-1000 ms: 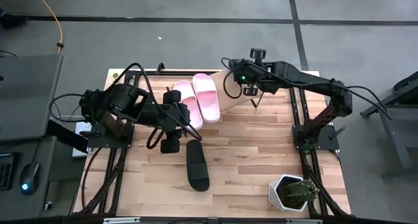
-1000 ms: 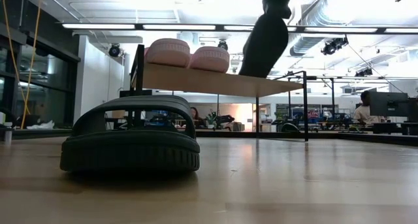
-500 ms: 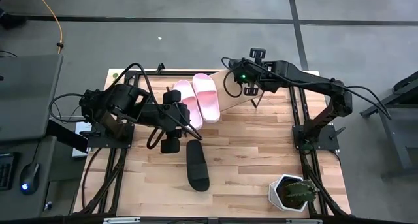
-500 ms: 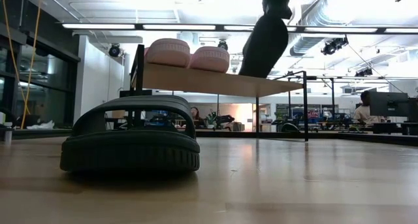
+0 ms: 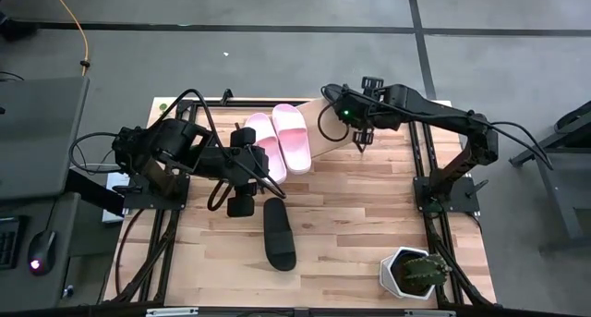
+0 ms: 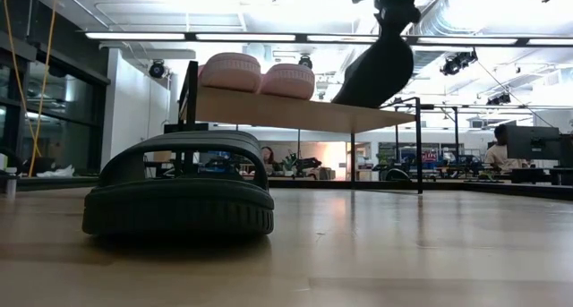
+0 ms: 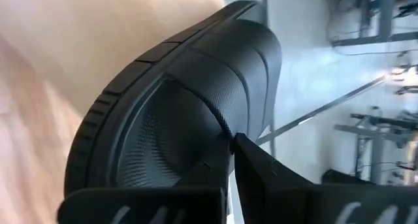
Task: Pick and place slides into the shelf
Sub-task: Put the right black slide on the shelf, then put the black slide on the shelf
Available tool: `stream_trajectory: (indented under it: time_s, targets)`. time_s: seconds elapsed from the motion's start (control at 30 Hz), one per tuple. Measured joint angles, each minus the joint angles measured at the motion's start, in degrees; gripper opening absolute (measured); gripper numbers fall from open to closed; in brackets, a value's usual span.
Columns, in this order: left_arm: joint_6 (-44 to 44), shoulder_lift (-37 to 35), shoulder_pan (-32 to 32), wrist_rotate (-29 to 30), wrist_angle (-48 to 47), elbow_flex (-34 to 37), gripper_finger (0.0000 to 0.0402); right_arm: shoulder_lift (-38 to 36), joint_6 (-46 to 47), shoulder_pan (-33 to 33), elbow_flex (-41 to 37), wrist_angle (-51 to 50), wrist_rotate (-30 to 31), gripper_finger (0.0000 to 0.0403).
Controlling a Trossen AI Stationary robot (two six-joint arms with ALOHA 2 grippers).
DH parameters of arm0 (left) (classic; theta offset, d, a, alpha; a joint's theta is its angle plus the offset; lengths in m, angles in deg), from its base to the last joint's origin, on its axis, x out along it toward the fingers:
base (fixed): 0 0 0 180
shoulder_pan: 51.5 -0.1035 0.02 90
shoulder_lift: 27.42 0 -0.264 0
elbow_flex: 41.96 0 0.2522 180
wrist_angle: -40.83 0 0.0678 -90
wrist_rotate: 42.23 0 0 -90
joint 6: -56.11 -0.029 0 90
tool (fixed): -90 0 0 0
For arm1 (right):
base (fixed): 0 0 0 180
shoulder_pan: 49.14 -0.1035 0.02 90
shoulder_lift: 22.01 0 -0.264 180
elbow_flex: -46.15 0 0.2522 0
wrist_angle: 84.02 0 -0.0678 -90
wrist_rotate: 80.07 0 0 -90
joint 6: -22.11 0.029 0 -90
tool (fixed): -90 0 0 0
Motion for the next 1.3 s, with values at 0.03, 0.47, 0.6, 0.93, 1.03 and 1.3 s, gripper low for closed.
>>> stream_trajectory:
  time_s: [0.03, 0.47, 0.6, 0.93, 1.03, 1.3]
  targets:
    - [0.0, 0.0, 0.0, 0.0, 0.0, 0.0, 0.0152, 0.0, 0.3, 0.0, 0.0, -0.4, -0.9, 0.0000]
    - [1.0, 0.0, 0.0, 0.0, 0.0, 0.0, 0.0152, 0.0, 3.9, 0.0, 0.0, -2.5, -10.0, 0.0000]
    - [1.0, 0.0, 0.0, 0.0, 0.0, 0.0, 0.0152, 0.0, 5.4, 0.0, 0.0, -4.0, -10.0, 0.0000]
    - [1.1, 0.0, 0.0, 0.0, 0.0, 0.0, 0.0152, 0.6, 7.4, 0.0, 0.0, -5.6, -13.9, 0.0010]
    - [1.2, 0.0, 0.0, 0.0, 0.0, 0.0, 0.0152, 1.9, 7.3, 0.0, 0.0, -6.4, -16.1, 0.0024]
    - [1.2, 0.0, 0.0, 0.0, 0.0, 0.0, 0.0152, 5.3, 6.4, 0.0, 0.0, -7.0, -14.0, 0.0092]
